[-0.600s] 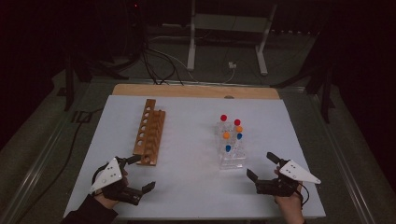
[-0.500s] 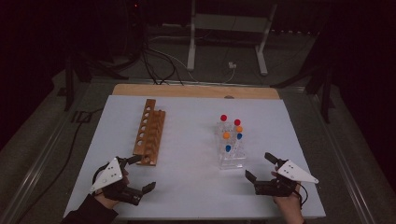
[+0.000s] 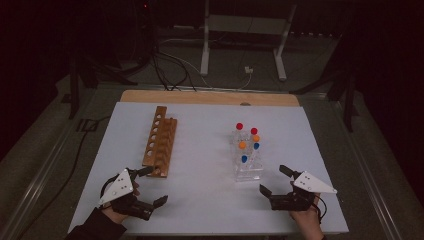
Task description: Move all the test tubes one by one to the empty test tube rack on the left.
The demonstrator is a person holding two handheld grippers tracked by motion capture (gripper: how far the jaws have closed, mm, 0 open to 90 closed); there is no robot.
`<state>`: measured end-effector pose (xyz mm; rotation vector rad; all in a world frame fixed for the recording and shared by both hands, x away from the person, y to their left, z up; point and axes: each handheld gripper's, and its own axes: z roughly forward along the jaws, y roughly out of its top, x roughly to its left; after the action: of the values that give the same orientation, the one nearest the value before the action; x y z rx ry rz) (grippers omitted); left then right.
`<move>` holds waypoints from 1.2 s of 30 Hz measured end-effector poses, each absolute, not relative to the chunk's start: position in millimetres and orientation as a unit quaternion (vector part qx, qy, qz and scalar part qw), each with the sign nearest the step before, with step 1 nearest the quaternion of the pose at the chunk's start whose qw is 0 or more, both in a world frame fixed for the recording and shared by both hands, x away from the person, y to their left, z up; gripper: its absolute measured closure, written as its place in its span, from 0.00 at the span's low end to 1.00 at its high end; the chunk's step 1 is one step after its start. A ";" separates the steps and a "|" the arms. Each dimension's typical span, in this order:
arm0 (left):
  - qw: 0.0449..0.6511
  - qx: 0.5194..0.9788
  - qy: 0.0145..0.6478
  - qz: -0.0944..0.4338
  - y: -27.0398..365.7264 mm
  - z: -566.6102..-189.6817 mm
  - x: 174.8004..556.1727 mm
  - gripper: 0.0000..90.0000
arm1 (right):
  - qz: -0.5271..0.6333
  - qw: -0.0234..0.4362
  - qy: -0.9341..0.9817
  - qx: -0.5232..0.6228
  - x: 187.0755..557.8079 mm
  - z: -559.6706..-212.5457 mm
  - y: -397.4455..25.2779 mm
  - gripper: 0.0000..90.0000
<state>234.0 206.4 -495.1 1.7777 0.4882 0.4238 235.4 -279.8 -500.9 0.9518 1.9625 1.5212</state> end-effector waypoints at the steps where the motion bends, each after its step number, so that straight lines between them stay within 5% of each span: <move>1: 0.585 0.762 0.209 0.182 206.4 -495.1 234.0 0.01 | 0.553 0.234 0.719 0.351 235.7 -500.5 -279.8 0.00; 36: 0.591 0.759 0.207 0.178 206.5 -493.8 232.5 0.01 | 0.533 0.289 0.690 0.395 241.0 -438.0 -259.9 0.00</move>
<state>232.5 206.5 -493.8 1.7672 0.4813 0.4139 241.0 -259.9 -438.0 1.0543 1.8428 1.4234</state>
